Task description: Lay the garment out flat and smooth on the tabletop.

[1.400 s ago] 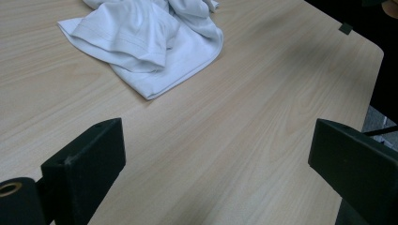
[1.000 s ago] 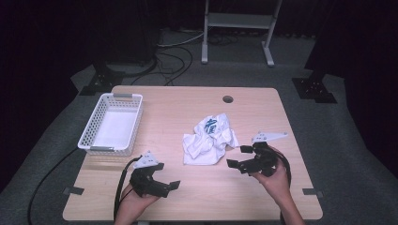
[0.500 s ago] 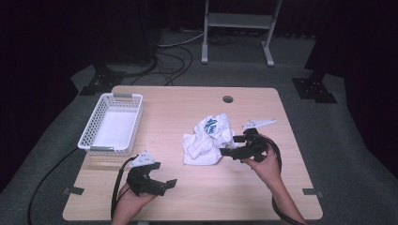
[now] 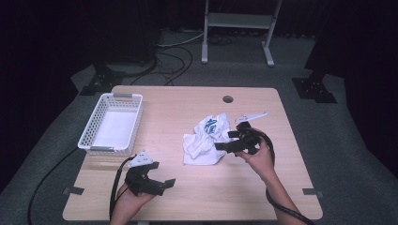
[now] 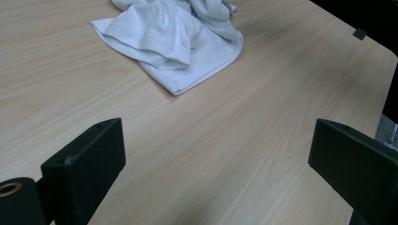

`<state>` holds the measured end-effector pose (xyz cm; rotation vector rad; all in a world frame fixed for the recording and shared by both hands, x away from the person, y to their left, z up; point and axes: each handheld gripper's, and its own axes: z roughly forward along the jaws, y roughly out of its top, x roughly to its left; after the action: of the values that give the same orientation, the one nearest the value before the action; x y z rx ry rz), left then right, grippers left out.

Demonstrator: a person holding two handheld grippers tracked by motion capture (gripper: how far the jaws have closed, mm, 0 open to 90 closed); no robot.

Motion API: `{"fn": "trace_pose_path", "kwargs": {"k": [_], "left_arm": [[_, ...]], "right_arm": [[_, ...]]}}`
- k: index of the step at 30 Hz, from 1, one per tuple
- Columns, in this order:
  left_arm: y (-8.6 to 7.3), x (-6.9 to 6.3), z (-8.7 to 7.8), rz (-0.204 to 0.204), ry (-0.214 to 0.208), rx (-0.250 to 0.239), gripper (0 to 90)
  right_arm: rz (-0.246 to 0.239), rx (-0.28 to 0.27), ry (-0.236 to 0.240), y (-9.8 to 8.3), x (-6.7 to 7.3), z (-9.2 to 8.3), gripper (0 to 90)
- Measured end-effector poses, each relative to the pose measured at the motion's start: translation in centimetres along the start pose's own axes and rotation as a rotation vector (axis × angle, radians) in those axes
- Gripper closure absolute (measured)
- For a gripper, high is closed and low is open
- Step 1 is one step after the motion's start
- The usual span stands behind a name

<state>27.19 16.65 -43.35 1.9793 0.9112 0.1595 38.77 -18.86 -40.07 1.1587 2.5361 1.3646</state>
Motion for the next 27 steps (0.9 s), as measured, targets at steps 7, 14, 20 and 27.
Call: {"fn": "trace_pose_path", "kwargs": {"k": [7,14,20,27], "left_arm": [[0.0,0.0,-0.2,0.000,0.001,-0.006,3.1],[0.0,0.1,-0.3,0.000,0.002,-0.007,3.2],[-0.1,0.3,-0.3,-0.007,0.002,-0.006,3.2],[-0.2,0.4,-0.3,-0.009,0.003,-0.003,3.3]], "right_arm": [[0.013,0.038,-0.008,0.4,-0.6,1.6,9.6],[0.025,0.096,-0.025,0.4,-1.6,4.1,14.2],[0.030,0.130,-0.053,0.3,-2.2,5.6,21.4],[0.005,0.164,-0.108,-0.1,-2.7,7.4,33.3]]}}
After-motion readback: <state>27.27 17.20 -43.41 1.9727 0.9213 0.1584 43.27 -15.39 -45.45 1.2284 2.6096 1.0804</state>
